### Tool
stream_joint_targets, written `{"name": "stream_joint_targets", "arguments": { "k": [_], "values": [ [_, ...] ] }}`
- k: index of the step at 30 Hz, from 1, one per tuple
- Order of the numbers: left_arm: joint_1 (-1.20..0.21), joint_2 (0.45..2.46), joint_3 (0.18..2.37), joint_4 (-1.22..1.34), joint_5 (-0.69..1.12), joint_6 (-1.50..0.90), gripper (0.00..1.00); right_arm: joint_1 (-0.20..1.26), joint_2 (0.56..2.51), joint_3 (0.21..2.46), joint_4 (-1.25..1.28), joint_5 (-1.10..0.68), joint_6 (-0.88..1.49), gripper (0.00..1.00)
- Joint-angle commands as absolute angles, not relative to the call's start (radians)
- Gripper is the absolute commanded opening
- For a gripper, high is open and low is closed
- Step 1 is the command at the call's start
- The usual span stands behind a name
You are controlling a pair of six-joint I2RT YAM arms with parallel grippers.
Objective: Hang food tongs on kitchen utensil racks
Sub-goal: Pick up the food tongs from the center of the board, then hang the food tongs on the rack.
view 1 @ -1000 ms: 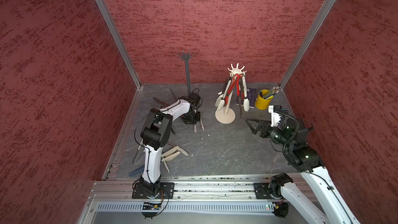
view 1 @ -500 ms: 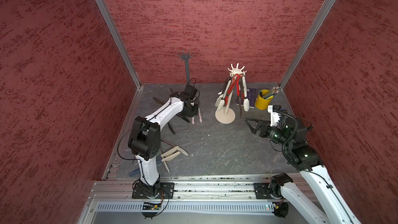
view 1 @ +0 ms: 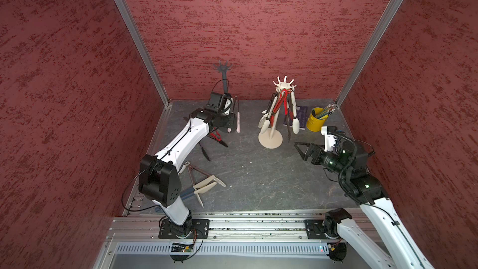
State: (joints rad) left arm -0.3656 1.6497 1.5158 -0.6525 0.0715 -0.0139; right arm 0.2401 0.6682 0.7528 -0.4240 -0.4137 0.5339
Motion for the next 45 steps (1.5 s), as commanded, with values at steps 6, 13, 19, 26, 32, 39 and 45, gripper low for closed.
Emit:
{"name": "stream_joint_targets", "arguments": {
  "k": [6,13,19,26,32,39,45],
  "values": [
    [-0.290,1.609,1.505,-0.481,0.250,0.076,0.02,0.236,0.655,0.795,-0.441,-0.385,0.525,0.99],
    [-0.253,1.535,1.388,-0.272,0.450,0.171,0.02,0.237,0.653,0.801,-0.448,-0.382,0.521,0.99],
    [-0.214,1.529,1.379,-0.200,0.594,0.223,0.02,0.237,0.653,0.805,-0.454,-0.384,0.520,0.99],
    [-0.185,1.518,1.337,-0.052,0.790,0.297,0.02,0.237,0.650,0.807,-0.460,-0.384,0.517,0.99],
    [-0.170,1.568,1.394,-0.062,0.954,0.326,0.02,0.237,0.637,0.802,-0.469,-0.379,0.518,0.99],
    [-0.169,1.645,1.523,-0.209,1.118,0.409,0.00,0.237,0.621,0.801,-0.487,-0.376,0.516,0.99],
    [-0.171,1.710,1.626,-0.338,1.177,0.489,0.00,0.237,0.621,0.811,-0.503,-0.379,0.511,0.99]
  ]
}}
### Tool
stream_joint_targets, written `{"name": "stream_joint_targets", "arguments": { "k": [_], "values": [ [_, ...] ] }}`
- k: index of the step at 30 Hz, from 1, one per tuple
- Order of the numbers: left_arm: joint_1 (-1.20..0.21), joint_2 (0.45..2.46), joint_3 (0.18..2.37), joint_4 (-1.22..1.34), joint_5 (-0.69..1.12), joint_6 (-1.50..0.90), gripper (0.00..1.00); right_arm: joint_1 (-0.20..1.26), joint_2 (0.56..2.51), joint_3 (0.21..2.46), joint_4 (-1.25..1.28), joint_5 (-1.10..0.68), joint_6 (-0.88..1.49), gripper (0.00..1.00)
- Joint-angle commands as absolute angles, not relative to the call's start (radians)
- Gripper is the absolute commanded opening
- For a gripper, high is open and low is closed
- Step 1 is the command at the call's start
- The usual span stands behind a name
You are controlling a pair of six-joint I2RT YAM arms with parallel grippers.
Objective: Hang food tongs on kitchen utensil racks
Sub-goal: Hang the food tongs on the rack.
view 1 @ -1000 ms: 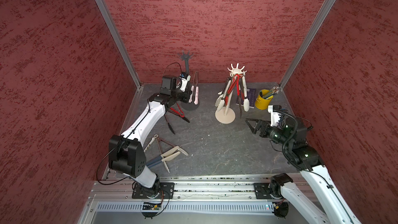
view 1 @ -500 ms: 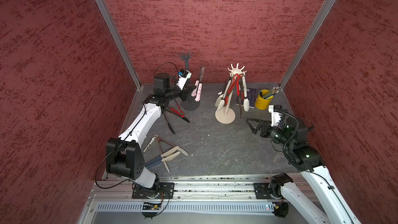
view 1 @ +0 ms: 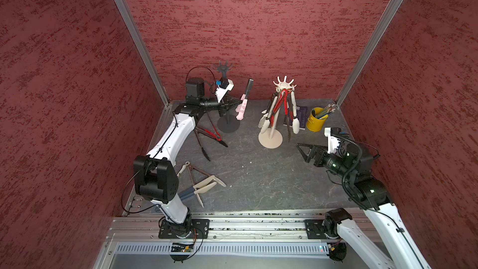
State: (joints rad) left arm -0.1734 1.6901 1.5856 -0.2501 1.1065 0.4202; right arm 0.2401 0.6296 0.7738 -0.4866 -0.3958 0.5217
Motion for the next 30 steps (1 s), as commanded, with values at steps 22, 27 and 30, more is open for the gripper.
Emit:
{"name": "stream_joint_targets", "arguments": {
  "k": [22,27,30],
  "values": [
    [-0.245,1.952,2.001,-0.620,1.180,0.652,0.00,0.238,0.634,0.781,-0.499,-0.421,0.490,0.99],
    [-0.266,2.013,2.112,-0.734,1.177,0.691,0.00,0.237,0.634,0.775,-0.503,-0.425,0.480,0.99],
    [-0.280,2.057,2.200,-0.834,1.169,0.732,0.00,0.237,0.633,0.773,-0.503,-0.429,0.476,0.99]
  ]
}}
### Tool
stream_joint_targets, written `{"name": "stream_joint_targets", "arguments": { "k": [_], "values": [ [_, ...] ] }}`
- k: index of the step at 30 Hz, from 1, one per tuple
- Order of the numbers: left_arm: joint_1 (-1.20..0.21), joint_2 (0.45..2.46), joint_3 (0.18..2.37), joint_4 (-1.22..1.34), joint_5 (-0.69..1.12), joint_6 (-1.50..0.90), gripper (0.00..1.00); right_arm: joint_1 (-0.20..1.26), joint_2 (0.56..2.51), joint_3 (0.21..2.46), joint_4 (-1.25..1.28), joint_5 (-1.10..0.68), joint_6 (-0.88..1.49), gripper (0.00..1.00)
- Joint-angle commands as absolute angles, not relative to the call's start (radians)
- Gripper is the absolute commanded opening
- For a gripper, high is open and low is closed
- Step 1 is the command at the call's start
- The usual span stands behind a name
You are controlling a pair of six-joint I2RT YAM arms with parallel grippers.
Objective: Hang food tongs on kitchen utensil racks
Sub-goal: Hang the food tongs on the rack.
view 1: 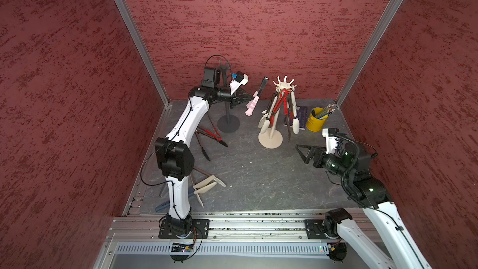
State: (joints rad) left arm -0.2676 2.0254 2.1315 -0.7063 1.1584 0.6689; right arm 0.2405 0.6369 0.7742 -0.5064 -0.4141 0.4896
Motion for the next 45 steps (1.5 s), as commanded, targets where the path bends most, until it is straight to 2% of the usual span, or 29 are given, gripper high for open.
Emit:
{"name": "stream_joint_targets", "arguments": {
  "k": [1,11,45],
  "values": [
    [-0.283,2.066,2.221,-0.856,1.160,0.740,0.00,0.237,0.632,0.770,-0.505,-0.430,0.475,0.99],
    [-0.300,2.130,2.346,-0.932,1.144,0.746,0.00,0.237,0.626,0.756,-0.509,-0.434,0.460,0.99],
    [-0.307,2.223,2.451,-0.915,1.135,0.663,0.00,0.238,0.627,0.739,-0.511,-0.449,0.422,0.99]
  ]
}}
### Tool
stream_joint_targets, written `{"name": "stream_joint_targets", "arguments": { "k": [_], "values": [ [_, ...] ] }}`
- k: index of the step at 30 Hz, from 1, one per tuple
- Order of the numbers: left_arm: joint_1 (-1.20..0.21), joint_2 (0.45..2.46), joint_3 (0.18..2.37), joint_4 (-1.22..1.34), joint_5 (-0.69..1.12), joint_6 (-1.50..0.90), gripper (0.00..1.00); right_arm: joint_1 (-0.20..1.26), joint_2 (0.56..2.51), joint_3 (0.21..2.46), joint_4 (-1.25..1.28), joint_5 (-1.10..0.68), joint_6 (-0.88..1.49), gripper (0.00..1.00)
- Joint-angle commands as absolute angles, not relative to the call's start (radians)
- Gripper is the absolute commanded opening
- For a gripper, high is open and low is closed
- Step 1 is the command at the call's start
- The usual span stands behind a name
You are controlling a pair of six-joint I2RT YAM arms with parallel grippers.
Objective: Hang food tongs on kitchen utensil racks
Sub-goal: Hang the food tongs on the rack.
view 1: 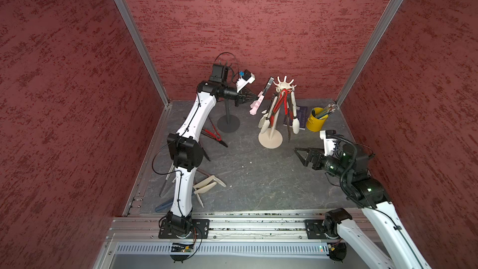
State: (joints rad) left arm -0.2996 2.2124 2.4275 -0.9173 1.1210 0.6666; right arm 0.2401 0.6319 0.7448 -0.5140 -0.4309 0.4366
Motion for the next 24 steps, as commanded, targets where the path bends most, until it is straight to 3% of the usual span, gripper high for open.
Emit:
{"name": "stream_joint_targets", "arguments": {
  "k": [1,24],
  "values": [
    [-0.309,2.223,2.451,-0.915,1.132,0.664,0.00,0.237,0.626,0.738,-0.512,-0.450,0.420,0.99],
    [-0.336,2.209,2.418,-0.991,1.093,0.704,0.00,0.237,0.618,0.739,-0.527,-0.456,0.415,0.99]
  ]
}}
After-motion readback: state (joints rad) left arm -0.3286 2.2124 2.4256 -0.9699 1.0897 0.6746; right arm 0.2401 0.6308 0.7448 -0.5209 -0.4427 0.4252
